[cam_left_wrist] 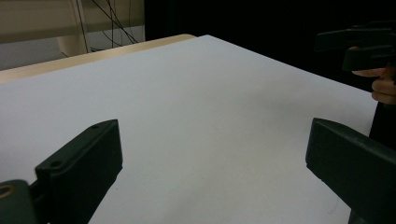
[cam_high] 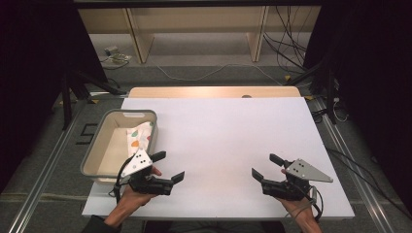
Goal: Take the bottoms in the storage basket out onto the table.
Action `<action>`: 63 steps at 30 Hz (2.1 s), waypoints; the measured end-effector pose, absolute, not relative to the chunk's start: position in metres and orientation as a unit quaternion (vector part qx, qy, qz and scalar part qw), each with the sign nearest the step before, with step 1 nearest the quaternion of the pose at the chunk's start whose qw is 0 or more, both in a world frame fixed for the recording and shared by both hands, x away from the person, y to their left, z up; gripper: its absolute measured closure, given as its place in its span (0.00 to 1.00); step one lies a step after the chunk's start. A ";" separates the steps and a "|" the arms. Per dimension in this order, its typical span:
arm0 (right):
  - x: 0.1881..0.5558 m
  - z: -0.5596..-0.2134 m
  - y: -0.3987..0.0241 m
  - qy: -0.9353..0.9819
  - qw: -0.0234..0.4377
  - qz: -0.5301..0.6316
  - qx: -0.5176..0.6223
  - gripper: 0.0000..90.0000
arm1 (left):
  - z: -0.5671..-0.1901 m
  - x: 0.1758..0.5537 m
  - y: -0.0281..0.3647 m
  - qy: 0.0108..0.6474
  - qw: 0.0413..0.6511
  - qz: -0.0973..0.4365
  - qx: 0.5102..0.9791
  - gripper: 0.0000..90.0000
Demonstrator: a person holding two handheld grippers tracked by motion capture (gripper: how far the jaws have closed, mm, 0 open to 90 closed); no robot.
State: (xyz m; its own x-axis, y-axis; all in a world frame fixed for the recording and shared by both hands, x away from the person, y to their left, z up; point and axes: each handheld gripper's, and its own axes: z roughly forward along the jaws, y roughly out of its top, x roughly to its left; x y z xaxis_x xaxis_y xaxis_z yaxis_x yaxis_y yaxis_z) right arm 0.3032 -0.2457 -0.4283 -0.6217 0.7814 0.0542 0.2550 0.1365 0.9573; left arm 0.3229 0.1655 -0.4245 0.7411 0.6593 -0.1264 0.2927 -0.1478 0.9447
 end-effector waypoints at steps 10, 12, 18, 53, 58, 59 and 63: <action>0.303 -0.428 -0.245 0.714 0.239 0.548 0.364 0.23 | -0.424 0.324 0.165 0.325 0.568 0.169 0.737 0.04; 0.303 -0.428 -0.245 0.714 0.239 0.548 0.364 0.23 | -0.424 0.326 0.165 0.333 0.566 0.169 0.735 0.04; 0.303 -0.428 -0.245 0.714 0.239 0.549 0.363 0.23 | -0.421 0.333 0.164 0.342 0.565 0.173 0.731 0.04; 0.305 -0.428 -0.246 0.711 0.238 0.548 0.372 0.24 | -0.386 0.413 0.171 0.423 0.524 0.188 0.715 0.05; 0.305 -0.429 -0.246 0.711 0.236 0.548 0.371 0.24 | -0.386 0.419 0.171 0.430 0.511 0.187 0.720 0.06; 0.305 -0.429 -0.246 0.711 0.237 0.548 0.372 0.24 | -0.386 0.421 0.171 0.432 0.508 0.188 0.721 0.06; 0.305 -0.429 -0.245 0.713 0.236 0.546 0.371 0.24 | -0.383 0.430 0.174 0.444 0.491 0.185 0.727 0.06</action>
